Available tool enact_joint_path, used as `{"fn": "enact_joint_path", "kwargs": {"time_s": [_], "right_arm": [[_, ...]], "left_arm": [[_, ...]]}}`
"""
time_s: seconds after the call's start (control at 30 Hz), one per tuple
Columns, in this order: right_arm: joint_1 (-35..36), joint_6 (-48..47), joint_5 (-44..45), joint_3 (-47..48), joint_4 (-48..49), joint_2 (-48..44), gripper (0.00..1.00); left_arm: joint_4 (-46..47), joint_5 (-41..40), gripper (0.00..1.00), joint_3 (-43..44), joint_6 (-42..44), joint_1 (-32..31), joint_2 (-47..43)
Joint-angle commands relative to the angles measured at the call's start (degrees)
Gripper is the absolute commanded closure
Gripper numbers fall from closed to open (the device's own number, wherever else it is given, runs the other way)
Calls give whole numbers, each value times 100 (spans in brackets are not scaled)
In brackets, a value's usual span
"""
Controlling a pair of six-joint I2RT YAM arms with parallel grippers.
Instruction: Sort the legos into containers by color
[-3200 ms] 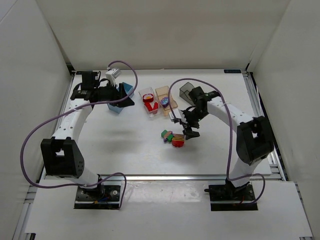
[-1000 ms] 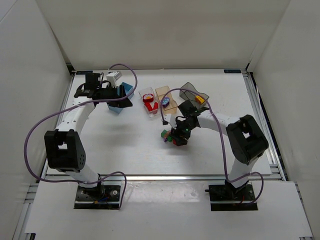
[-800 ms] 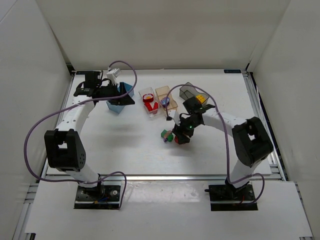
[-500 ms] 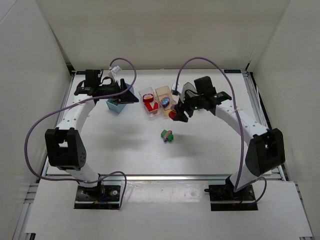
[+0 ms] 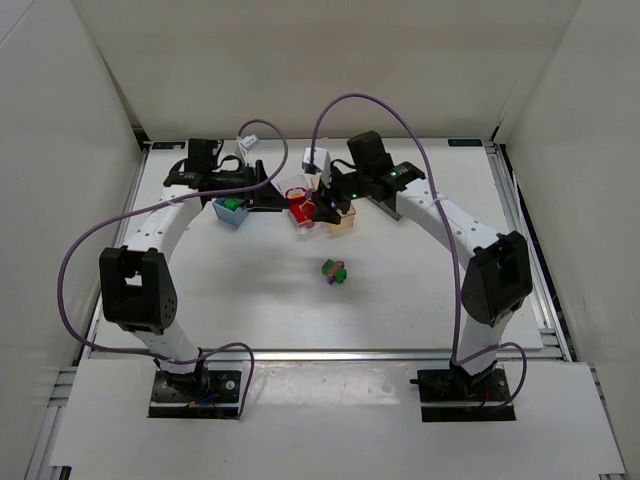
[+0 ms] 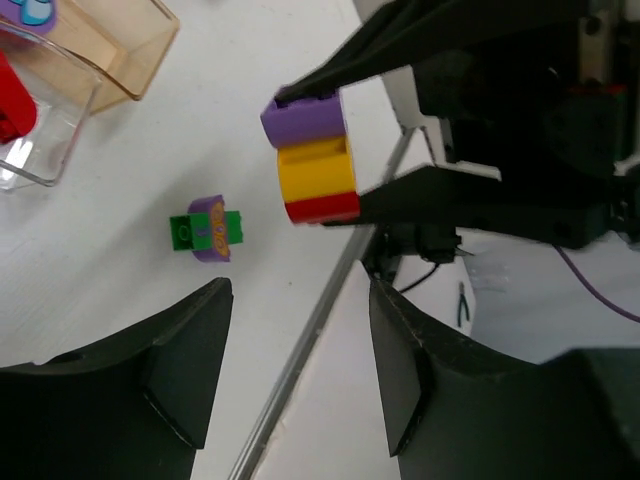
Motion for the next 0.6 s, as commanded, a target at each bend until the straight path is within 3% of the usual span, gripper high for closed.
{"fn": "enact_joint_path", "kwargs": {"time_s": [0.0,0.17,0.27,0.57], "right_arm": [[278,833,1022,474,100,42,100],[569,1495,1578,386,409,-63,100],[648,1583,1561,325,488,-98,100],[648,1627,1499,395,611,-11,100]], "left_arm": [[-11,-848,33,153,162,-204,-359],[147,-1693,30,144,119,-468,-455],[515,-1721,27,21,-101,-468,-464],[798,-369,26,267,-391,-512,-61]]}}
